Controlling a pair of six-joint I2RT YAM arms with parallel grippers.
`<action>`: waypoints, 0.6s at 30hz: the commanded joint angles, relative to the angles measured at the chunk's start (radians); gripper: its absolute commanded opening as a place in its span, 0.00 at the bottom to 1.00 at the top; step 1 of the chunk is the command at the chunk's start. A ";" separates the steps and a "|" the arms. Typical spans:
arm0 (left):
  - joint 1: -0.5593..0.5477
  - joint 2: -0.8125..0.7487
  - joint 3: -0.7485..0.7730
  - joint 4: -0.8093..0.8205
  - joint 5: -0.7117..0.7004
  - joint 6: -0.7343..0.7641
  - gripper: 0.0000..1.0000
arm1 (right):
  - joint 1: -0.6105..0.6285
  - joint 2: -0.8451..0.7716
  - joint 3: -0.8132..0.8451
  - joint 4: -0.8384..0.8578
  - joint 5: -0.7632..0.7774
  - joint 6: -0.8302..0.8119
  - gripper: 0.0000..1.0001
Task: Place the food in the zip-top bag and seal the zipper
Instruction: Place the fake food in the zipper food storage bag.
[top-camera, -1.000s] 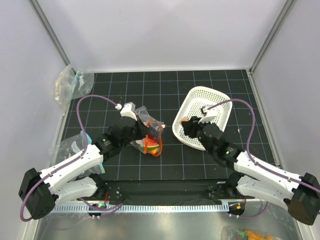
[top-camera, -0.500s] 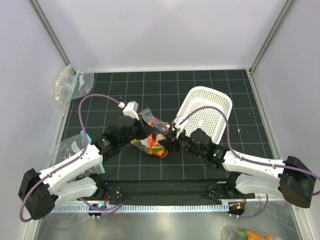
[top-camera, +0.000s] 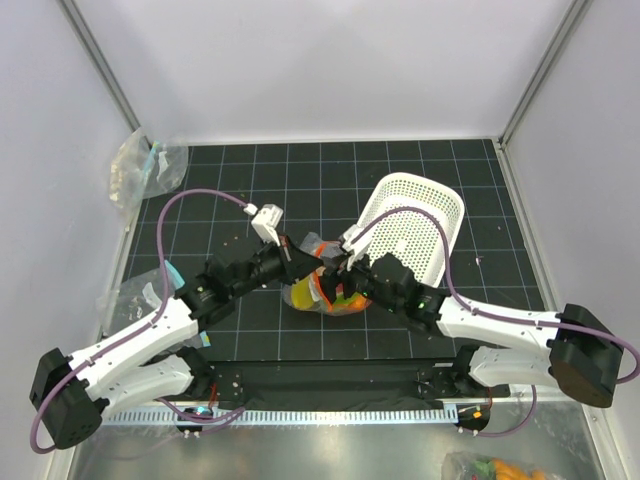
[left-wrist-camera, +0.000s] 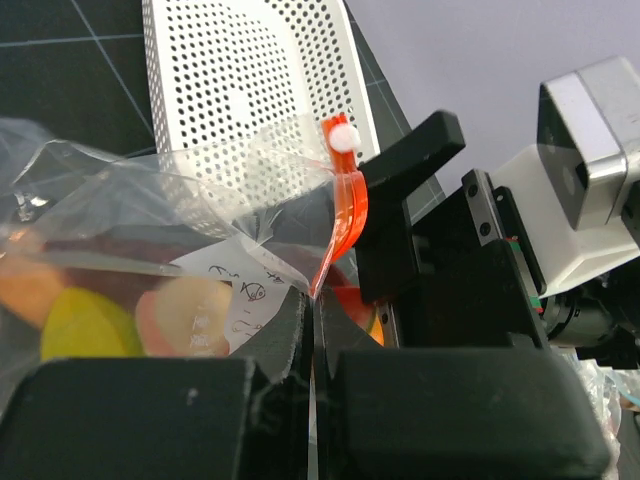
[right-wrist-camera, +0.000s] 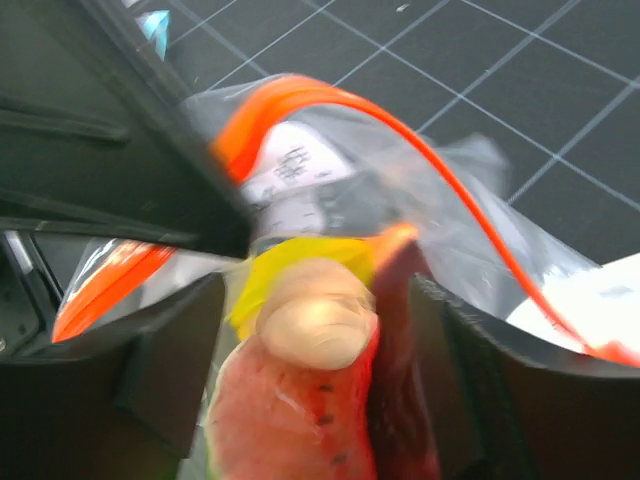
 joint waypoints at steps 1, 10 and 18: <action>-0.005 -0.019 0.009 0.085 0.040 0.020 0.00 | 0.003 -0.042 0.001 0.068 0.094 -0.001 0.85; -0.005 -0.006 0.054 -0.141 -0.325 -0.009 0.00 | 0.003 -0.137 -0.032 0.062 0.105 0.006 0.77; -0.004 -0.016 0.054 -0.170 -0.396 -0.023 0.00 | 0.003 -0.061 0.046 -0.058 0.280 0.088 0.55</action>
